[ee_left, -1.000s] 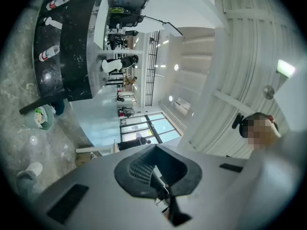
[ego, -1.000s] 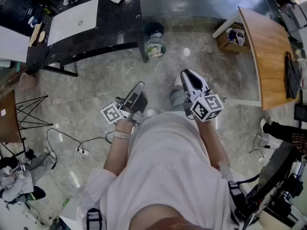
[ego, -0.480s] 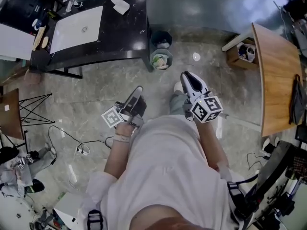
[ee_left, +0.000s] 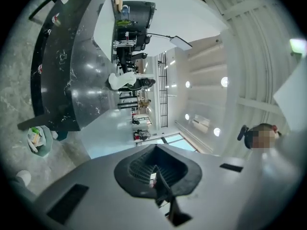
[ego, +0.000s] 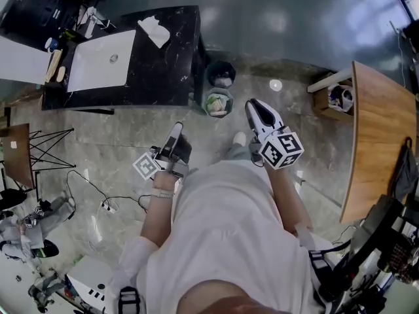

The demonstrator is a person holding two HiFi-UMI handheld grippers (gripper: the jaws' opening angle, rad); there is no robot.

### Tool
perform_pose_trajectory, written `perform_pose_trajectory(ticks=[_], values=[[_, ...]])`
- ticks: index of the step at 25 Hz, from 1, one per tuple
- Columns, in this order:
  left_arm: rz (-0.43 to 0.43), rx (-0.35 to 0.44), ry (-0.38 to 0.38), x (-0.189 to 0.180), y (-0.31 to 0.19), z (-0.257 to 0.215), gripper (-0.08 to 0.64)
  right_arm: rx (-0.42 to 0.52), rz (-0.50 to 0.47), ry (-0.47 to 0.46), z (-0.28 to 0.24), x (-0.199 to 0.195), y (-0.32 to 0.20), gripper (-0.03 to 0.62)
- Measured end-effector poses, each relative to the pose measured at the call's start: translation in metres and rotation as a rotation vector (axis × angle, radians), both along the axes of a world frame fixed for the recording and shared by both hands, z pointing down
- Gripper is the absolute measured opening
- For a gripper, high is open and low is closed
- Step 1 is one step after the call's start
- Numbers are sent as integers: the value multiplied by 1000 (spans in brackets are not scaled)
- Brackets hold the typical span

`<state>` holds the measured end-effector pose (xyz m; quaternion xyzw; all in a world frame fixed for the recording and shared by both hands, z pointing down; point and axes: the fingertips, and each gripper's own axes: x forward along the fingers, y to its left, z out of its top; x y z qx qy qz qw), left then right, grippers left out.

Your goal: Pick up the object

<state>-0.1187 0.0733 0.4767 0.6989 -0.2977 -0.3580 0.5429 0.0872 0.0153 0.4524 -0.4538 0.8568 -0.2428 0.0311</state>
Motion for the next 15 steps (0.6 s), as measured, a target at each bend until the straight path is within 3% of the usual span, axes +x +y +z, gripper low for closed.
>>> perform_pose_trajectory(ticks=[15], values=[[-268, 3, -107, 39, -121, -10, 6, -38, -68, -54, 18, 95, -120, 67]])
